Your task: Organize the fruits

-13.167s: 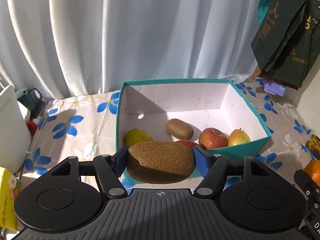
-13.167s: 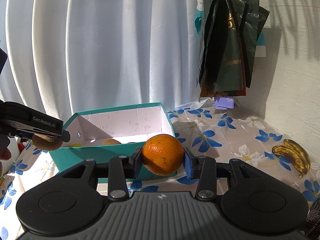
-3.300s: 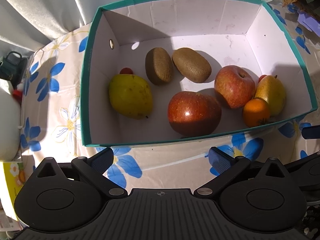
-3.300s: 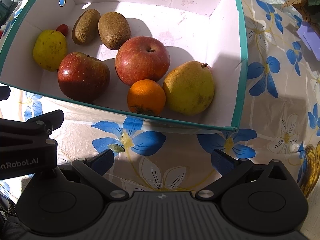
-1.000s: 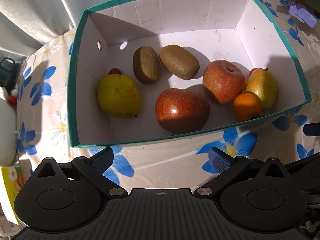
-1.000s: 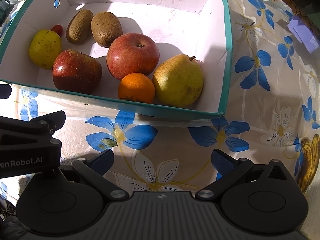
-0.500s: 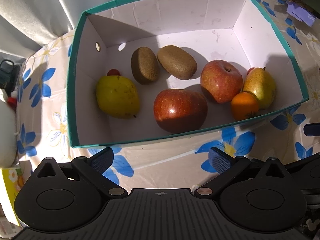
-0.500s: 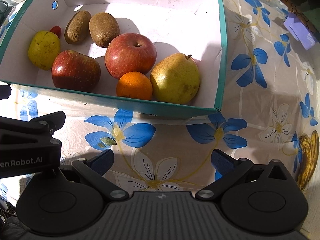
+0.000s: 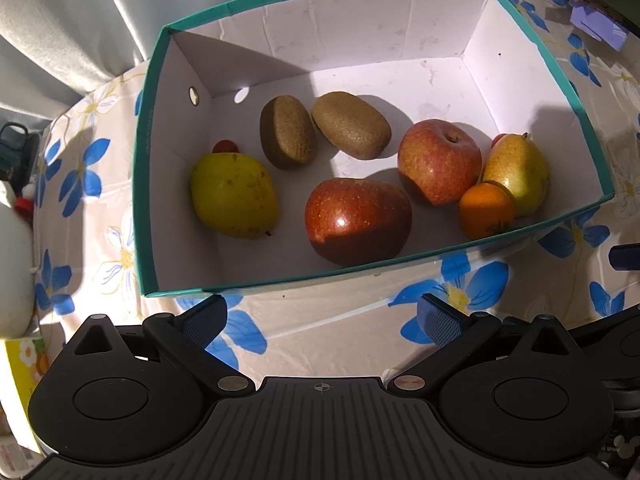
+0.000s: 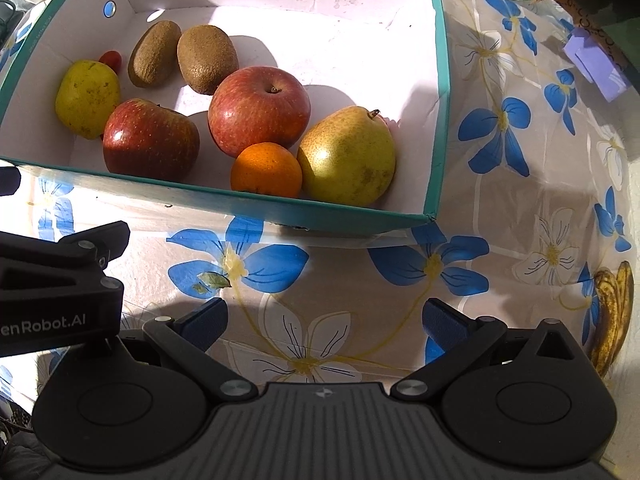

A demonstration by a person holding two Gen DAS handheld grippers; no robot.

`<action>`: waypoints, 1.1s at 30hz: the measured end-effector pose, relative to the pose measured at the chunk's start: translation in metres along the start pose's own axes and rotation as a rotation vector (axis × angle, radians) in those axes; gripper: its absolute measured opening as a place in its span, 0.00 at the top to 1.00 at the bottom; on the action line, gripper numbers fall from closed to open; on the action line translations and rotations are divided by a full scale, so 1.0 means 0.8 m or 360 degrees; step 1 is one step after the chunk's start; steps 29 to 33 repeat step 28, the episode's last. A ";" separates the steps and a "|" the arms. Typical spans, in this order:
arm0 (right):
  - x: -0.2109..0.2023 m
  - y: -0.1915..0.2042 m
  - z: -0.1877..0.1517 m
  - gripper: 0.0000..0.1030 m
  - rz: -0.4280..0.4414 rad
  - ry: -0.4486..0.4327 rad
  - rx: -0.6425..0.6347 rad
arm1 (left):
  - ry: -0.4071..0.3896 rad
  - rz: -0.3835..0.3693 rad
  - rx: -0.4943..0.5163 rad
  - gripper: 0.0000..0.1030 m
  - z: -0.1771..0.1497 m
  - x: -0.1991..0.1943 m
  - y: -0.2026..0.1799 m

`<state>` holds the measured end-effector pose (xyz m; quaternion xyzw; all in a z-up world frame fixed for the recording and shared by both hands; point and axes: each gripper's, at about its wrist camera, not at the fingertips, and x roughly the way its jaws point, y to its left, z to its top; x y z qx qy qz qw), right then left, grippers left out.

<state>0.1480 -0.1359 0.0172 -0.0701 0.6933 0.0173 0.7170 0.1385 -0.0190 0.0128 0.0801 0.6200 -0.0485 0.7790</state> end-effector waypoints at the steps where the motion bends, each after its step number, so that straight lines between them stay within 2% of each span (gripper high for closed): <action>1: 0.000 0.000 0.000 0.00 -0.0001 -0.0001 0.0001 | 0.0000 0.0000 0.0000 0.00 0.000 0.000 0.000; 33: -0.001 0.001 -0.002 0.00 0.0008 -0.0002 0.0003 | 0.0008 0.0006 0.0012 0.00 -0.002 0.001 -0.001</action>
